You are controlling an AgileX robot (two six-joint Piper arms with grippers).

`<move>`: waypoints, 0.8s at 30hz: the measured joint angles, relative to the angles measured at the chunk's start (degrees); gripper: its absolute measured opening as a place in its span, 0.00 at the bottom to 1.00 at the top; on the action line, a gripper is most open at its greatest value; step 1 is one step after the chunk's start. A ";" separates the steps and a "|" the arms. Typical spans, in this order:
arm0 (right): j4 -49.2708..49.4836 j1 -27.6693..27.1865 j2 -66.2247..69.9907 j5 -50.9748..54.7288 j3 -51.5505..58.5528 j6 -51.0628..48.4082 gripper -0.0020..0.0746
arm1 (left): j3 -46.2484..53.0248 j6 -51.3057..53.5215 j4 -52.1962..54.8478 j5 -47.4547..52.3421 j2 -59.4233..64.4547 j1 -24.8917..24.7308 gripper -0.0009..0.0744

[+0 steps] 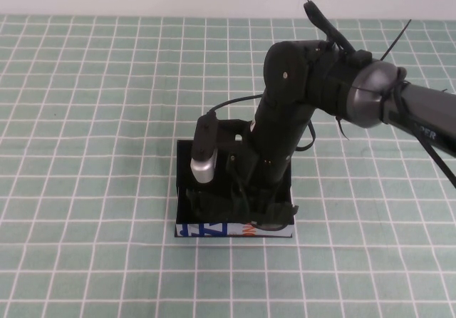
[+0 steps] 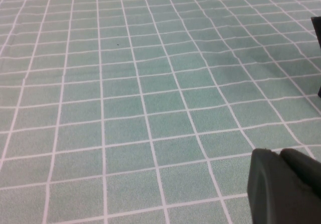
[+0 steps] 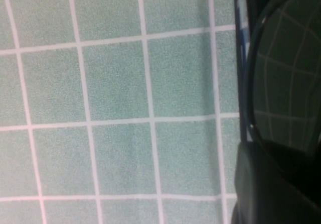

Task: Return glasses to glasses case
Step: Place the glasses in the glasses case

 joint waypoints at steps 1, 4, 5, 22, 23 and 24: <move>-0.09 0.00 0.00 0.00 0.00 0.00 0.12 | 0.00 0.00 0.00 0.00 0.00 0.00 0.01; -0.21 0.00 0.00 0.00 0.00 0.00 0.13 | 0.00 0.10 0.00 0.00 0.00 0.00 0.01; -0.21 0.00 0.00 0.00 0.00 0.00 0.13 | 0.00 0.18 0.00 0.00 0.00 0.00 0.01; -0.31 0.00 0.33 0.00 -5.73 1.58 0.31 | 0.00 0.18 0.00 0.00 0.00 0.00 0.01; -0.31 0.00 0.46 0.00 -5.73 1.58 0.32 | 0.00 0.18 0.00 0.00 0.00 0.00 0.01; -0.31 0.00 0.72 0.00 -5.73 1.58 0.32 | 0.00 0.18 0.00 0.00 0.00 0.00 0.01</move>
